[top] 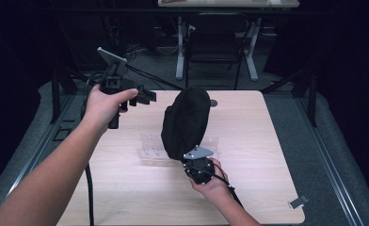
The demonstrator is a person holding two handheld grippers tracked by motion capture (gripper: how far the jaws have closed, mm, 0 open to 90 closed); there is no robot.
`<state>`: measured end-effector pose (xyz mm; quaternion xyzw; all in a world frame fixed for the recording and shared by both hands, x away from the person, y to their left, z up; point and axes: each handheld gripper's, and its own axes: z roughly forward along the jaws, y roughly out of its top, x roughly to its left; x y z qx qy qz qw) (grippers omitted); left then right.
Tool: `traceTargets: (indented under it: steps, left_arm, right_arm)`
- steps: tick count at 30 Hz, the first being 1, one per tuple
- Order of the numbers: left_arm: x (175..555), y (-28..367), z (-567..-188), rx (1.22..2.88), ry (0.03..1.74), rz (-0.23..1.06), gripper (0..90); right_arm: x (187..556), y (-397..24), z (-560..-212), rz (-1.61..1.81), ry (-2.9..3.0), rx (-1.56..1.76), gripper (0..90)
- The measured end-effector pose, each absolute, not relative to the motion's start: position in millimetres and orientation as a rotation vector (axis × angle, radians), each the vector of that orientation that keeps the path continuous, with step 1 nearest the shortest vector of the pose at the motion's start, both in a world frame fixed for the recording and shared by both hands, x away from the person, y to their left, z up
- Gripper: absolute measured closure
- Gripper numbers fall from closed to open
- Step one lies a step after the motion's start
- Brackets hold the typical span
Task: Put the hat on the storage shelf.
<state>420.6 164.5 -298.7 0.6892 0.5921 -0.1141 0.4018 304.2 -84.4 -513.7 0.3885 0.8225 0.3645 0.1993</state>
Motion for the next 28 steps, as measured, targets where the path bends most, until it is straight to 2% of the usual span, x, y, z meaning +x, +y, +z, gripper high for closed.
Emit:
traceTargets:
  steps: [6,17,23,28]
  left_arm:
    - [419.1,180.9,-305.2,1.729,1.513,-0.289,62.3]
    - [414.0,205.0,-326.0,1.740,1.537,-0.244,58.5]
    - [406.0,224.1,-350.2,1.753,1.554,-0.219,57.0]
    - [396.1,247.1,-387.7,1.803,1.588,-0.156,53.8]
  right_arm:
    - [305.9,-92.7,-516.5,1.068,2.293,1.147,82.3]
    - [295.9,-109.4,-515.8,1.082,2.319,1.157,70.7]
    - [284.4,-132.7,-515.5,1.086,2.303,1.175,62.7]
    - [283.4,-169.2,-515.6,1.090,2.221,1.287,57.4]
